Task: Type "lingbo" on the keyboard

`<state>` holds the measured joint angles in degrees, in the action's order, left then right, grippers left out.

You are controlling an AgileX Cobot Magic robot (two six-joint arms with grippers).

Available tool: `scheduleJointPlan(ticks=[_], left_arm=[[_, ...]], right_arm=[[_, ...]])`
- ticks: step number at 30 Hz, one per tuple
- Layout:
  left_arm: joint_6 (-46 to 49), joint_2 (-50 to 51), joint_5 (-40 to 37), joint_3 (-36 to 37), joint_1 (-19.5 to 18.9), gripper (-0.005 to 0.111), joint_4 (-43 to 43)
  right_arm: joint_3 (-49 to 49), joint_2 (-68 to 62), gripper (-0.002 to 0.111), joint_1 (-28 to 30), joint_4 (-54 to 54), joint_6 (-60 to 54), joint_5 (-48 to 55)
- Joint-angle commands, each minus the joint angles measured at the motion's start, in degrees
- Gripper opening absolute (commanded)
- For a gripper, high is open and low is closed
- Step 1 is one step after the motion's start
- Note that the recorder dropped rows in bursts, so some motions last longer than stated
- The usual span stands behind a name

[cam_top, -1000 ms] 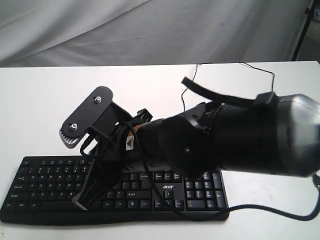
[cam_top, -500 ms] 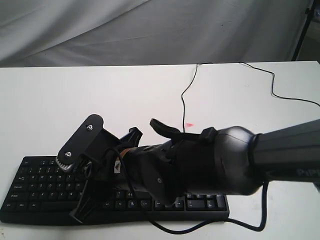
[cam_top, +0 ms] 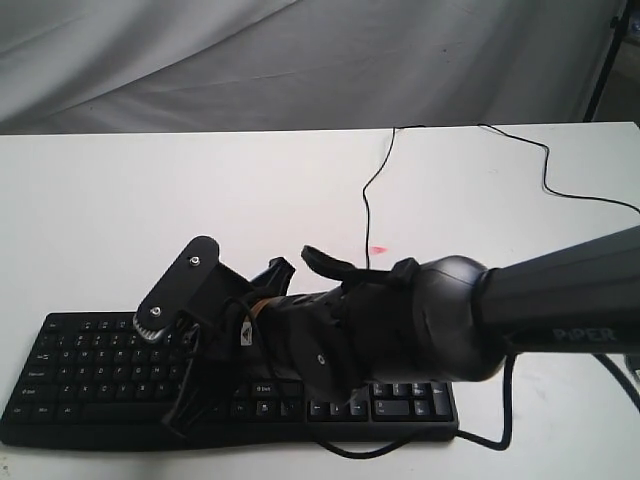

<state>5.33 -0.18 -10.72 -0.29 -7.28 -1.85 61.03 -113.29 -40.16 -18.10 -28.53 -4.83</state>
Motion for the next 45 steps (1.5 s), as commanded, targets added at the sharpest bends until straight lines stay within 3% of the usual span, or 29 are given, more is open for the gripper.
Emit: scheduleJointPlan(ticks=[1,45], left_arm=[[-0.2,0.2,0.2,0.3,0.2,0.001,0.0],[-0.2,0.2,0.2,0.3,0.2,0.001,0.0]], right_arm=[[-0.5,-0.3,0.000,0.8,1.8,-0.2,-0.5],[-0.6,-3.6,0.000,-0.3,5.1,0.5,-0.3]])
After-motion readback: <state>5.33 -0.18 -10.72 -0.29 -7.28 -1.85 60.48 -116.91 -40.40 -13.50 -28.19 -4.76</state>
